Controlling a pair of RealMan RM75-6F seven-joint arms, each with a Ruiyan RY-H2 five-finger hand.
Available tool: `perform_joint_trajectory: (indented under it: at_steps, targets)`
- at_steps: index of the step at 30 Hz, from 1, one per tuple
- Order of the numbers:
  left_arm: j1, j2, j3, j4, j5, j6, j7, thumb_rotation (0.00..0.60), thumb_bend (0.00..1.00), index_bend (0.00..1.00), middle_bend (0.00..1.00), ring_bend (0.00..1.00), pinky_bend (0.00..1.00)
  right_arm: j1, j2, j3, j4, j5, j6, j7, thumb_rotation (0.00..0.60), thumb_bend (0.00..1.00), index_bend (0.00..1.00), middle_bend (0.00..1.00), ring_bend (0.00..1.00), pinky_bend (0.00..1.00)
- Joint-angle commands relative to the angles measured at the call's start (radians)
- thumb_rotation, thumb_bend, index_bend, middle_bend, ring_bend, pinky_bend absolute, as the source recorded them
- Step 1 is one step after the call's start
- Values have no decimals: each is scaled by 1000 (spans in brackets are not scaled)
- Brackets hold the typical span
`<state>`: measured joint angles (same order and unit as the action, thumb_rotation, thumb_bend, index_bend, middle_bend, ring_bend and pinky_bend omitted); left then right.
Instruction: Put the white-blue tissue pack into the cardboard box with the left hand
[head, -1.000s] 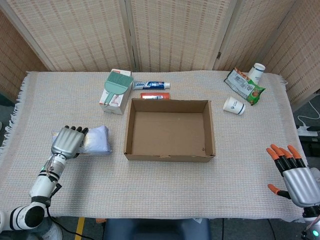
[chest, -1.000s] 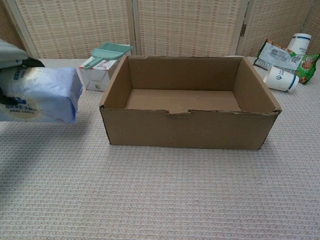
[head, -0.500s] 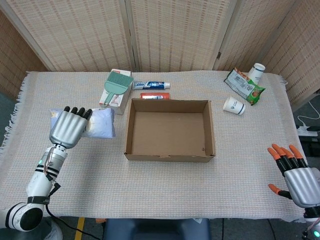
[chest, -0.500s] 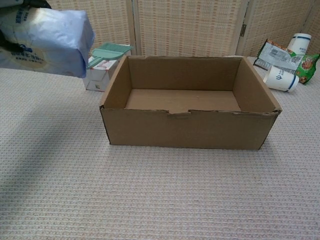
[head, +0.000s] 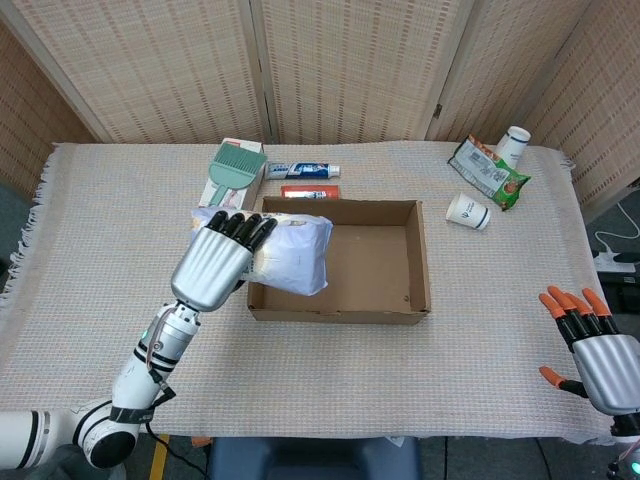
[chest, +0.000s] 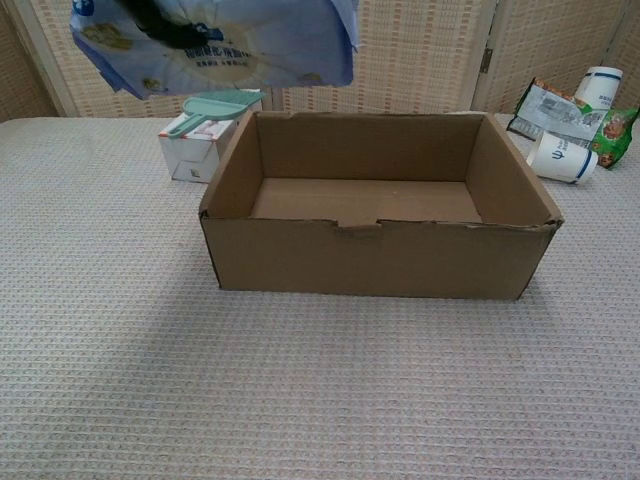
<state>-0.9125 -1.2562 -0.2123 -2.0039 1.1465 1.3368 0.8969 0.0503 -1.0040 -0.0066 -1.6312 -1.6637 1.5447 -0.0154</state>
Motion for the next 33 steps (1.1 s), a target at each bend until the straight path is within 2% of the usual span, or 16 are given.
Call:
perform_joint_trajectory:
  at_steps: [1, 6, 13, 19, 28, 29, 31, 33]
  targets:
    - [-31, -74, -16, 25, -11, -21, 17, 600, 296, 474, 611, 509, 595, 0, 2, 1, 0, 2, 0, 5, 600, 0, 59, 30, 0, 0]
    - [-67, -187, -36, 93, -23, -40, 8, 600, 296, 474, 609, 509, 594, 1, 6, 2, 0, 4, -3, 14, 600, 0, 59, 30, 0, 0]
    - [-111, -348, -58, 264, -20, -68, -49, 600, 297, 473, 610, 509, 594, 2, 9, 2, 3, 5, -5, 24, 600, 0, 59, 30, 0, 0]
    - [-120, -429, -70, 393, -6, -73, -111, 600, 298, 469, 609, 506, 591, 4, 9, 3, 3, 10, -12, 26, 600, 0, 59, 30, 0, 0]
    - [-99, -494, -62, 534, 13, -74, -193, 600, 297, 449, 593, 487, 572, 4, 4, 0, 2, 8, -16, 16, 600, 0, 59, 30, 0, 0]
    - [-97, -498, -61, 543, 11, -78, -196, 600, 296, 438, 583, 479, 566, 4, 4, 0, 2, 8, -16, 15, 600, 0, 59, 30, 0, 0]
    - [-93, -500, -59, 551, 3, -93, -201, 600, 284, 358, 502, 410, 517, 5, 3, 2, 3, 10, -16, 13, 600, 0, 59, 30, 0, 0]
    - [-90, -494, -57, 546, -5, -113, -210, 600, 250, 147, 299, 240, 382, 5, 2, 3, 4, 12, -17, 12, 600, 0, 59, 30, 0, 0]
